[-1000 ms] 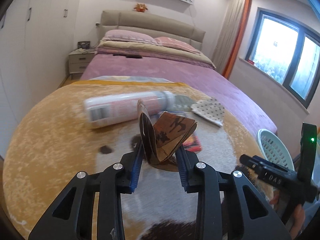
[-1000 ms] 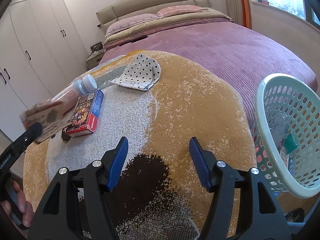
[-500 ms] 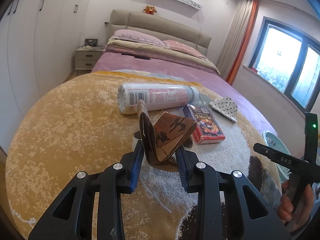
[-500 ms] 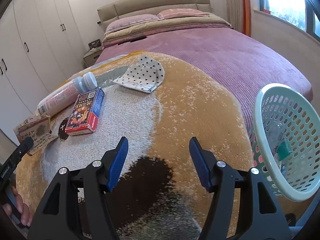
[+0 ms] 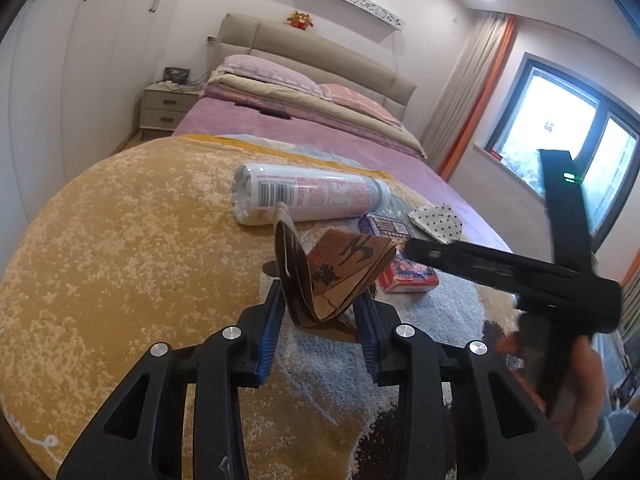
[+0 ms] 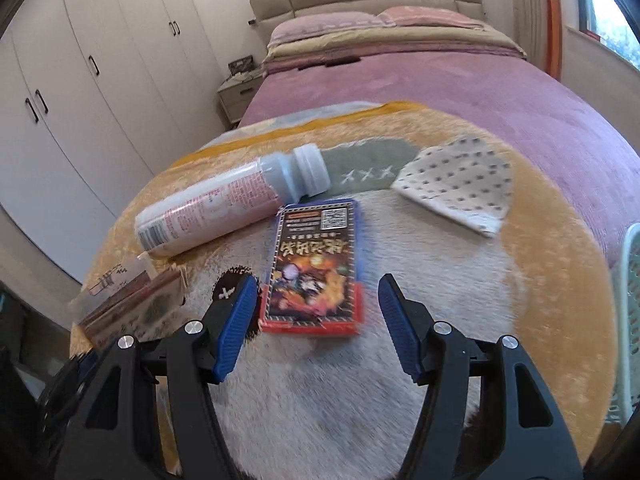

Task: Collect trash
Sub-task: 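Grasp the brown paper bag with the left tool while the right tool grasps the card box, then carry bag and card box over the blue basket and open both tools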

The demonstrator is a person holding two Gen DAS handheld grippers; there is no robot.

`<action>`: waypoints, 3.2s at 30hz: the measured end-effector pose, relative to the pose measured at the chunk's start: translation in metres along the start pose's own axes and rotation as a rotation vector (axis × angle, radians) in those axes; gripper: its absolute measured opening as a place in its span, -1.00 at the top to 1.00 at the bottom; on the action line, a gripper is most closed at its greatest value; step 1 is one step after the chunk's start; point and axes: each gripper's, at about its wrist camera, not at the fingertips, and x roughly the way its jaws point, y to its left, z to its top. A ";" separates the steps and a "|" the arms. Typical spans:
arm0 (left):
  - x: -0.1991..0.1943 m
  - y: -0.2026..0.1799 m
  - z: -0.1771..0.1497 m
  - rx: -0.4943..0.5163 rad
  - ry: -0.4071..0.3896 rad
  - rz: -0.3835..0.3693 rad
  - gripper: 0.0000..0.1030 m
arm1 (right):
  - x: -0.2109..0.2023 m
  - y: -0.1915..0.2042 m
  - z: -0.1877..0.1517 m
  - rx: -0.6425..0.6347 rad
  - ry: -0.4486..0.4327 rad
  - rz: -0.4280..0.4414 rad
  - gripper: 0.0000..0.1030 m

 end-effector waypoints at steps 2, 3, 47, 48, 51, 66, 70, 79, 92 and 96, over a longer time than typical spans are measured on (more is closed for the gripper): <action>0.002 -0.001 0.000 0.007 0.004 -0.004 0.35 | 0.007 -0.001 0.001 0.000 0.009 -0.009 -0.16; 0.002 -0.002 0.000 0.009 0.005 -0.009 0.35 | 0.010 -0.001 0.001 0.002 0.018 -0.002 -0.16; 0.002 -0.157 0.010 0.271 0.001 -0.258 0.40 | -0.160 -0.154 -0.058 0.213 -0.277 -0.142 -0.12; 0.006 -0.167 0.010 0.290 0.006 -0.266 0.41 | -0.163 -0.162 -0.061 0.223 -0.281 -0.155 -0.12; 0.018 -0.196 0.007 0.341 0.021 -0.292 0.41 | -0.164 -0.188 -0.066 0.267 -0.282 -0.178 -0.12; 0.115 -0.303 0.002 0.472 0.163 -0.435 0.38 | -0.150 -0.302 -0.085 0.440 -0.204 -0.316 -0.12; 0.138 -0.322 -0.001 0.491 0.205 -0.467 0.38 | -0.141 -0.320 -0.090 0.476 -0.169 -0.340 -0.12; 0.170 -0.361 -0.021 0.543 0.276 -0.507 0.10 | -0.145 -0.352 -0.104 0.572 -0.152 -0.377 -0.15; 0.167 -0.327 -0.022 0.482 0.342 -0.536 -0.39 | -0.168 -0.344 -0.106 0.611 -0.194 -0.396 -0.15; 0.156 -0.312 -0.014 0.486 0.312 -0.512 -0.40 | -0.171 -0.318 -0.094 0.551 -0.214 -0.376 -0.15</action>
